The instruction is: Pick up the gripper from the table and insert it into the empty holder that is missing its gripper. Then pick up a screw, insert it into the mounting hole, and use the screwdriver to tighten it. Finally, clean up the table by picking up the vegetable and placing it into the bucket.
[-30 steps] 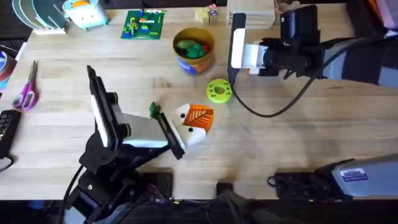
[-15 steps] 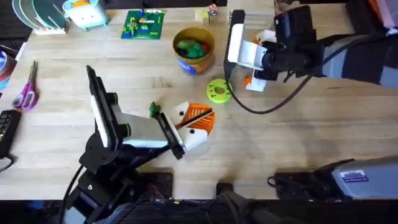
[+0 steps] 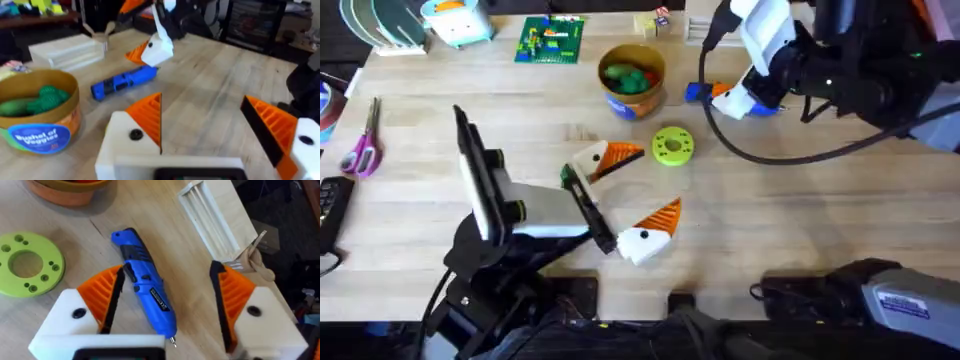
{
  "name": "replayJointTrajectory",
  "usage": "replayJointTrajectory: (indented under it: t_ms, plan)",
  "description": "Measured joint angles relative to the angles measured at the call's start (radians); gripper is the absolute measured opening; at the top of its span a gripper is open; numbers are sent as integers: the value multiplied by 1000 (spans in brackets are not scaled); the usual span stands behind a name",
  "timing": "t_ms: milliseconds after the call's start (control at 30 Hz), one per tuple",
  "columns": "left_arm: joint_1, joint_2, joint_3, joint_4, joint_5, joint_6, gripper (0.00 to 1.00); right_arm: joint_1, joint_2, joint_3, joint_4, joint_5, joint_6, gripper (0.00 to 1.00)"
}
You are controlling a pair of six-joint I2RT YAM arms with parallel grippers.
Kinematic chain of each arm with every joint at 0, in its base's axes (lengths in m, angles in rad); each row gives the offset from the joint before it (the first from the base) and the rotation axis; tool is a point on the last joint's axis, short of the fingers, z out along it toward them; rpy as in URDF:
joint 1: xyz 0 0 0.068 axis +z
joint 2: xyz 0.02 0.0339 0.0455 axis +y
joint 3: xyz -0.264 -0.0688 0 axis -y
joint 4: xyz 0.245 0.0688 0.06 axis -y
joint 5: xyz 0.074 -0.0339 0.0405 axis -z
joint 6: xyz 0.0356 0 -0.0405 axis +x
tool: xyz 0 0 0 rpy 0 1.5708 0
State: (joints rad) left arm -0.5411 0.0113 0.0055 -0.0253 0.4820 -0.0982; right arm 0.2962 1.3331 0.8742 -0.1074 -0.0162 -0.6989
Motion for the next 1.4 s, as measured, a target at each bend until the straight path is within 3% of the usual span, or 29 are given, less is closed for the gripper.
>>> replayJointTrajectory:
  t_ms: [100, 167, 300, 467, 667, 800, 967, 1167, 1267, 1400]
  plan:
    - [0, 0, 4, 60, -33, -13, 993, 0, -39, 0, -40, 0, 14, 990]
    - [0, 0, 26, -2, -74, -27, 992, 0, -60, 0, -68, 0, 21, 990]
    - [0, 6, 142, -224, -170, -47, 993, 0, -81, 0, -105, 0, 48, 990]
    - [0, 106, 423, -492, -332, -53, 993, 0, -84, 0, -118, 0, 65, 990]
    - [0, 366, 780, -873, -525, -57, 993, 0, -84, 0, -118, 0, 71, 990]
    - [0, 556, 936, -1096, -622, -56, 993, 0, -84, 0, -118, 0, 71, 990]
    - [0, 742, 1008, -1137, -668, -56, 992, 0, -84, 0, -118, 0, 71, 990]
    - [8, 869, 1010, -1143, -686, -80, 992, 0, -84, 0, -119, 0, 71, 990]
    - [56, 920, 1010, -1142, -688, -139, 991, 0, -84, 0, -128, 0, 71, 990]
    - [167, 1012, 1010, -1142, -689, -198, 990, 0, -84, 0, -138, 0, 71, 990]
